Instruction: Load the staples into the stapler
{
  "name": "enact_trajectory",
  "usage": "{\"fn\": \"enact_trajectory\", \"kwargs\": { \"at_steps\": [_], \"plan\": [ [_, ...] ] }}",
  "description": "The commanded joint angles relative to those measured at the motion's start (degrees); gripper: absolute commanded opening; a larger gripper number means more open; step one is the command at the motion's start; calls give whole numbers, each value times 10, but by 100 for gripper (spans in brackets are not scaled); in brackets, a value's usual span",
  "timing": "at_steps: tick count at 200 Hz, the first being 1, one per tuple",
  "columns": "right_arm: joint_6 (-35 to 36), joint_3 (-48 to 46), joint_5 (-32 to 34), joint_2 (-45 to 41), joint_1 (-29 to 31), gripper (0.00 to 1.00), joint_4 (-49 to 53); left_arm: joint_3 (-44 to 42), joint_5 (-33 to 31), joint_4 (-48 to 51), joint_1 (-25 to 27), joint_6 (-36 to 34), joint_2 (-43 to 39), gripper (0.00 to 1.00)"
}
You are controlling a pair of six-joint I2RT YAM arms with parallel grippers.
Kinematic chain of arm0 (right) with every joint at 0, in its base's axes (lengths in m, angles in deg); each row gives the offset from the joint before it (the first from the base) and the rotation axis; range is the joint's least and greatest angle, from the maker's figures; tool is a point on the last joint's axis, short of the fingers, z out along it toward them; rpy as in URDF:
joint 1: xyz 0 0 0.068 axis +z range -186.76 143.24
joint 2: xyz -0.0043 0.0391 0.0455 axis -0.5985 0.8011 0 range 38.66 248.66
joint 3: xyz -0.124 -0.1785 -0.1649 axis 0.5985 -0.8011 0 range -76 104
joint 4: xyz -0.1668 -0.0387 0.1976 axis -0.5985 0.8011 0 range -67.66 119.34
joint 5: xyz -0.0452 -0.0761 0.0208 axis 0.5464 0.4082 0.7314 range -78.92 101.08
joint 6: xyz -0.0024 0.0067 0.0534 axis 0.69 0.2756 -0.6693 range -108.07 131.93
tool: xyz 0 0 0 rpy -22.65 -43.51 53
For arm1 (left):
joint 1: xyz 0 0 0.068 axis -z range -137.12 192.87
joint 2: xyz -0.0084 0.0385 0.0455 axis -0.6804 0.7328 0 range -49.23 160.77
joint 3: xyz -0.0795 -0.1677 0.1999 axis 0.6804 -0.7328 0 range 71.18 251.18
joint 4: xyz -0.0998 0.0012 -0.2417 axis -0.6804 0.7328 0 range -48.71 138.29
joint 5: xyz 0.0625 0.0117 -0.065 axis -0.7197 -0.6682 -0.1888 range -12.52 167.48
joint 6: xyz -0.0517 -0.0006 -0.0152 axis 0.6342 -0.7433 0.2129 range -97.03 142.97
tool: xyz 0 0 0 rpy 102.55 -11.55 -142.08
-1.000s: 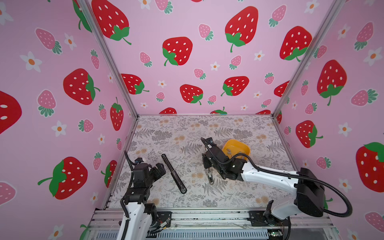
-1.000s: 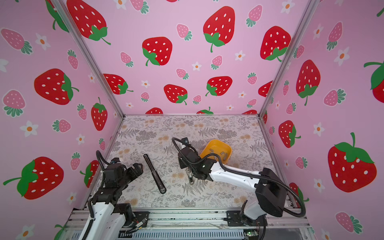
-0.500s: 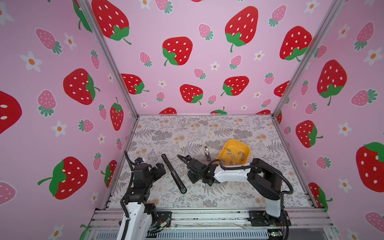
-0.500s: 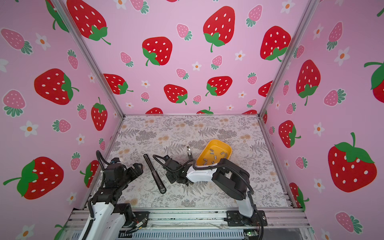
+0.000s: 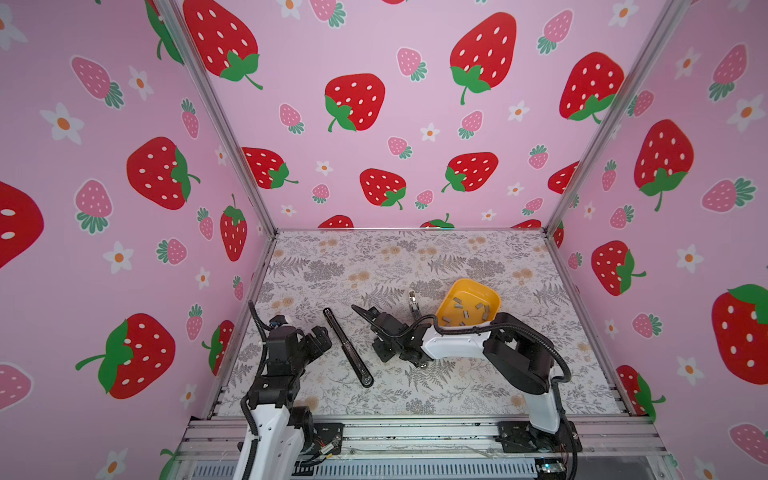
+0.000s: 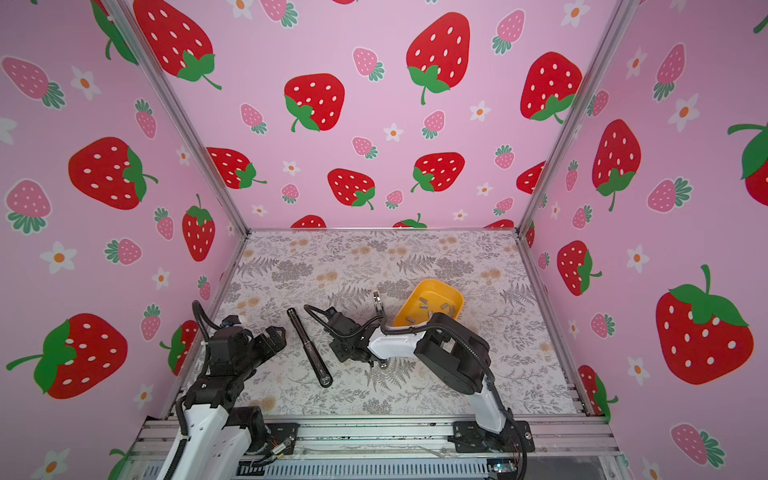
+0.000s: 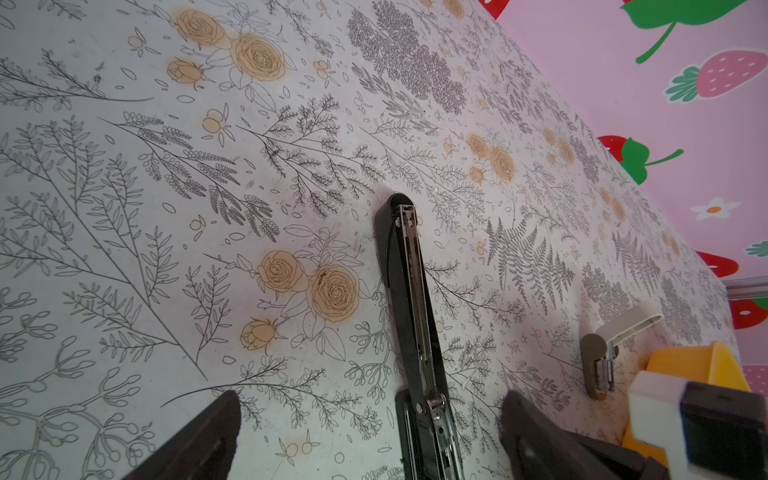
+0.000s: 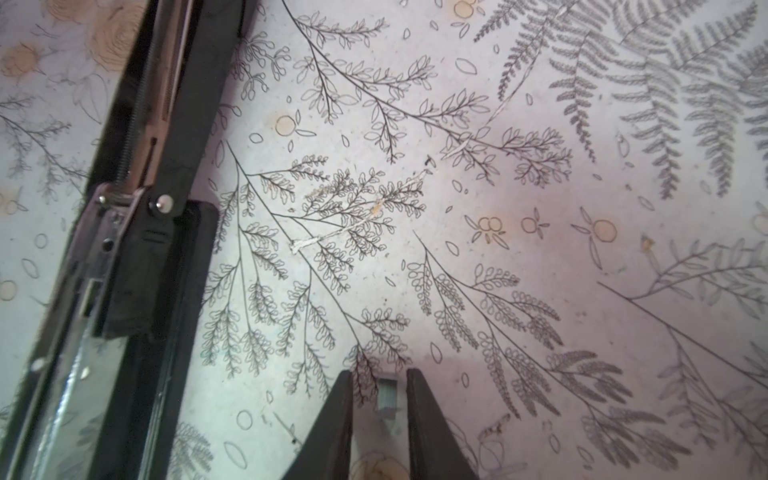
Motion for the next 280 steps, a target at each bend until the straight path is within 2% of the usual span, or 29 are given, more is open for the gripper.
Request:
{"fn": "enact_trajectory", "kwargs": {
  "at_steps": [1, 40, 91, 153, 186, 219, 238, 268, 280],
  "plan": [
    [4, 7, 2, 15, -2, 19, 28, 4, -9, -4, 3, -4, -3, 99],
    [-2, -2, 16, 6, -1, 10, 31, 4, -9, -4, 3, -4, -3, 99],
    [-3, -1, 24, -28, -1, 8, 28, 3, -9, -3, 2, -4, -5, 99],
    [6, -28, 75, -182, -24, 6, 59, 3, -9, -3, 2, -5, -5, 99],
    [-13, -95, 107, -291, -96, 6, 94, 9, -16, -1, 4, -6, 12, 99],
    [-31, -177, 102, -371, -216, 6, 124, 12, -41, 2, 12, -2, 17, 99],
    [-30, -204, 67, -372, -272, 6, 121, 9, -62, -3, 14, 0, 11, 99],
    [-20, -207, 12, -323, -344, 7, 108, -3, -76, -4, 14, 7, -13, 99],
    [-17, -203, -8, -300, -365, 11, 99, -8, -80, -2, 15, 8, -29, 99]
  ]
}}
